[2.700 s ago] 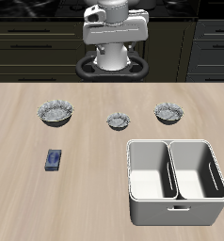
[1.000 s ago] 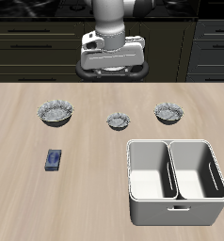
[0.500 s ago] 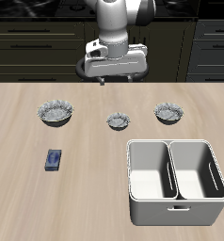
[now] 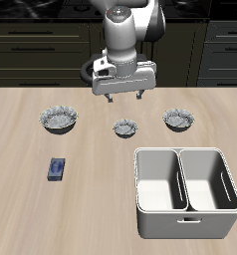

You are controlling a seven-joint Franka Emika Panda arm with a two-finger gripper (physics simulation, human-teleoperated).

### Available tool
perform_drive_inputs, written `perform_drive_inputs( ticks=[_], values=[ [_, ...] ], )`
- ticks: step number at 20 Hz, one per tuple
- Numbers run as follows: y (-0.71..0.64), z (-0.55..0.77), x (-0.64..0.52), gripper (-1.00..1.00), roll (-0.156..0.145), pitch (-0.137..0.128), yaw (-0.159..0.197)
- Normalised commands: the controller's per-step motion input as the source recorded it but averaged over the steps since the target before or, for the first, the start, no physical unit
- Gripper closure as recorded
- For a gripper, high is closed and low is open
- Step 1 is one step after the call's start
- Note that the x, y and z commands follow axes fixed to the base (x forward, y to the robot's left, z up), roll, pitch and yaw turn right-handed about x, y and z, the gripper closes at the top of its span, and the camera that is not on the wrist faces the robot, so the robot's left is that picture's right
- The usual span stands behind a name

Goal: Stack the smallest bowl on the largest bowl

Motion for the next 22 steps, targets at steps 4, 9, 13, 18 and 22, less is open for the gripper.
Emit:
perform_drive_inputs(
  ticks=[4,9,13,18,22],
  values=[
    [0.03,-0.25,-0.01,-1.0,0.015,0.036,-0.004],
    [0.04,-0.22,-0.01,-1.0,0.007,0.031,0.015],
    [0.04,-0.14,-0.02,-1.0,0.003,0.012,0.012],
    [0.04,-0.22,-0.02,-1.0,0.001,0.023,0.018],
    [0.02,-0.17,0.0,-1.0,-0.001,0.017,0.008]
  ],
)
